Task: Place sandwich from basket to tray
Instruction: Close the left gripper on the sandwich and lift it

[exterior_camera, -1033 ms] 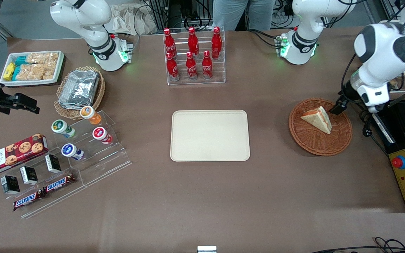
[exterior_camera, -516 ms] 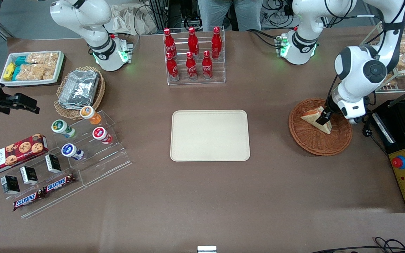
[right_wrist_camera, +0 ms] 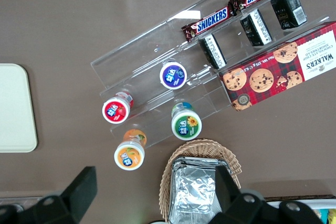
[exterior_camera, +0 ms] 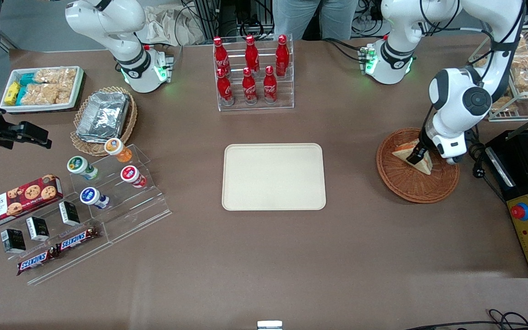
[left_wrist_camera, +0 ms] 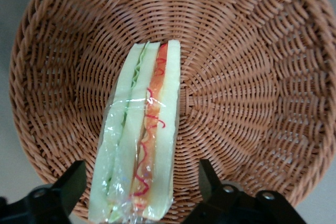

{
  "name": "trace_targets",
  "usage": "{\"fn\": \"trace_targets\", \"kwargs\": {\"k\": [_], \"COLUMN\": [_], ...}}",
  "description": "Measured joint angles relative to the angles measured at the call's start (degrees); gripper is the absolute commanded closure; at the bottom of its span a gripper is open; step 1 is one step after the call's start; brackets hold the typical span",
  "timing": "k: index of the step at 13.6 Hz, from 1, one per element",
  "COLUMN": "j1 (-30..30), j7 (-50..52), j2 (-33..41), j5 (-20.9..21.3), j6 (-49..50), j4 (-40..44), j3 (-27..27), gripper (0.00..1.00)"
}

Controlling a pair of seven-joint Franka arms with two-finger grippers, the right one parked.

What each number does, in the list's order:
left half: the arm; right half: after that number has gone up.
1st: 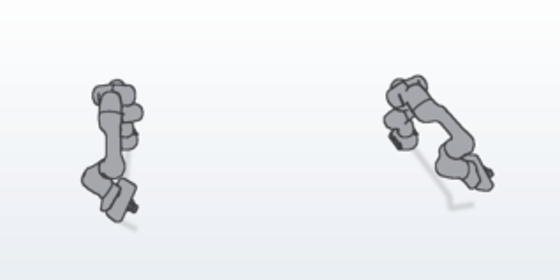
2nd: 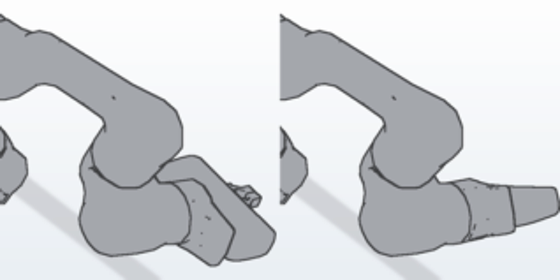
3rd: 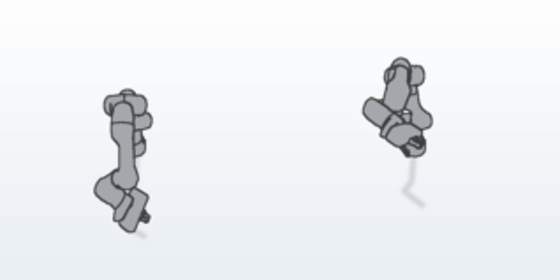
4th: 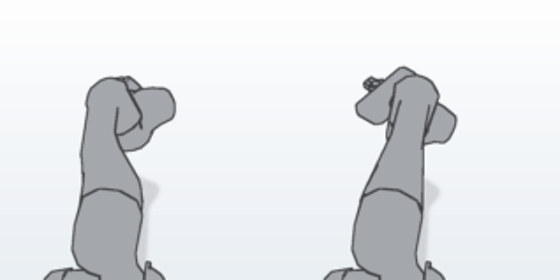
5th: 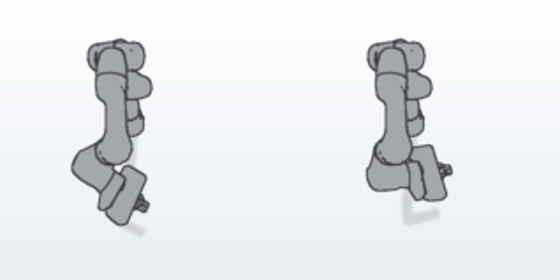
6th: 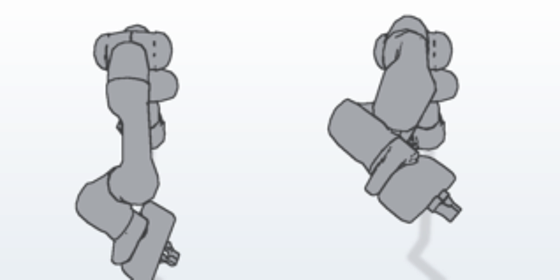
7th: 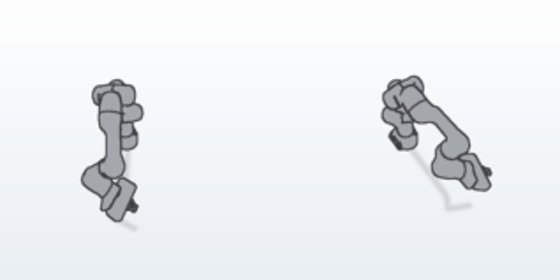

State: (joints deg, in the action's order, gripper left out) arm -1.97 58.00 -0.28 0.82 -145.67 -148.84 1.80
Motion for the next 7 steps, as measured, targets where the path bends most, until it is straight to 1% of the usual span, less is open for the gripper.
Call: {"fn": "trace_targets", "kwargs": {"k": [3,7], "j1": [0.0,-0.09], "j7": [-0.06,-1.03], "j2": [-0.96,0.14], "j5": [0.03,0.13], "j6": [-0.67,-0.34], "j4": [0.0,0.49], "j3": [0.0,-0.9], "gripper": [1.0,1.0]}}
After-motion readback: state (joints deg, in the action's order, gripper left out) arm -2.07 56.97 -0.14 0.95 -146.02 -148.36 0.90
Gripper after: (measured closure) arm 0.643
